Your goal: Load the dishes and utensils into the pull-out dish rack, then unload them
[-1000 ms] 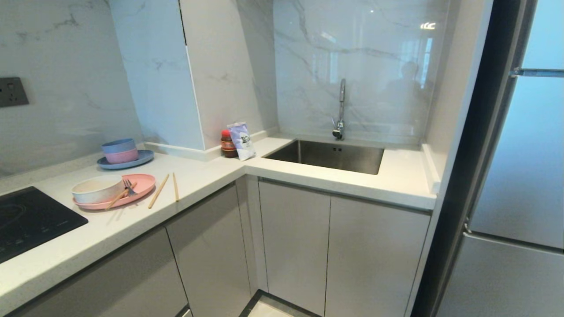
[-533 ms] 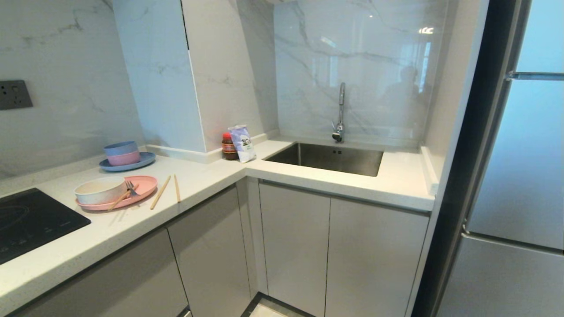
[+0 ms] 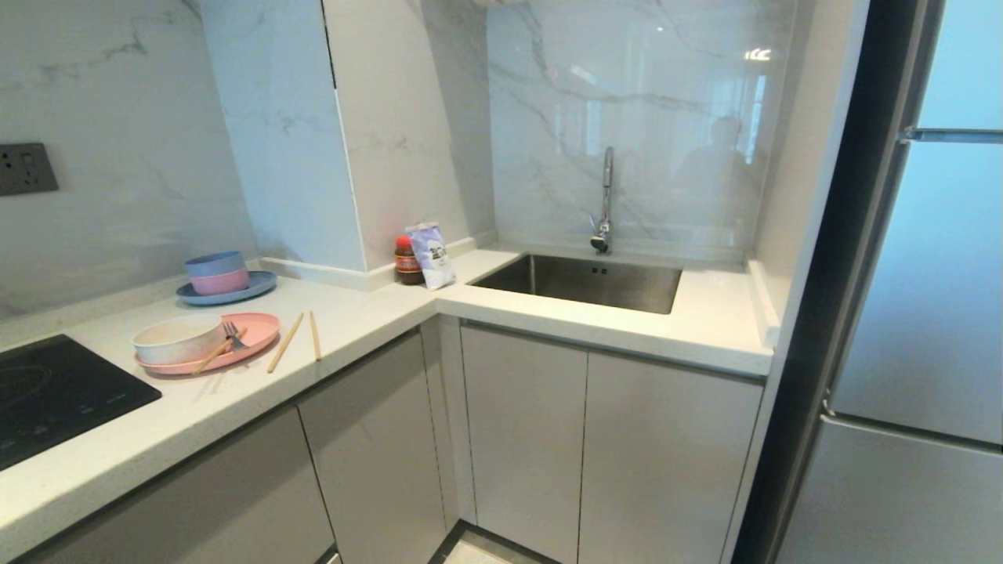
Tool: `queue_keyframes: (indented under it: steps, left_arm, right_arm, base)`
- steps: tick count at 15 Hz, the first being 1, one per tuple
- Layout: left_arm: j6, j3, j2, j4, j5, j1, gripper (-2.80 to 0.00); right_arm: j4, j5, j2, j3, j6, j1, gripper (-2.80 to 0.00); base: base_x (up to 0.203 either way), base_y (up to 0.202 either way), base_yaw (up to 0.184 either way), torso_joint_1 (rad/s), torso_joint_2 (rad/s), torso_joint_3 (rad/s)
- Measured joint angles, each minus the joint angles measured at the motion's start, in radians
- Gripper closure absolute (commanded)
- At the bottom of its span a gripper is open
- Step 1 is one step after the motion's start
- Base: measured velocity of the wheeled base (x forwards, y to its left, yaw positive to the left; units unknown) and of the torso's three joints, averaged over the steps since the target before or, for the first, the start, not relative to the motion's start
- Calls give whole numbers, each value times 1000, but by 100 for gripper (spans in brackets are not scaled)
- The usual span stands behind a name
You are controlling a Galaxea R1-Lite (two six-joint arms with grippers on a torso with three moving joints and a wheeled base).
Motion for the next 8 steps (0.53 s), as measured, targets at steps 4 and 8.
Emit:
queue_keyframes:
  steps: [4,8]
  left_arm:
    - [0,0,0,0,0,0,0]
    - [0,0,0,0,0,0,0]
  right_arm:
    - [0,0,0,0,3,0,0]
    - [0,0,0,0,1,0,0]
  base:
    - [0,0,0,0,0,0]
    - [0,0,0,0,0,0]
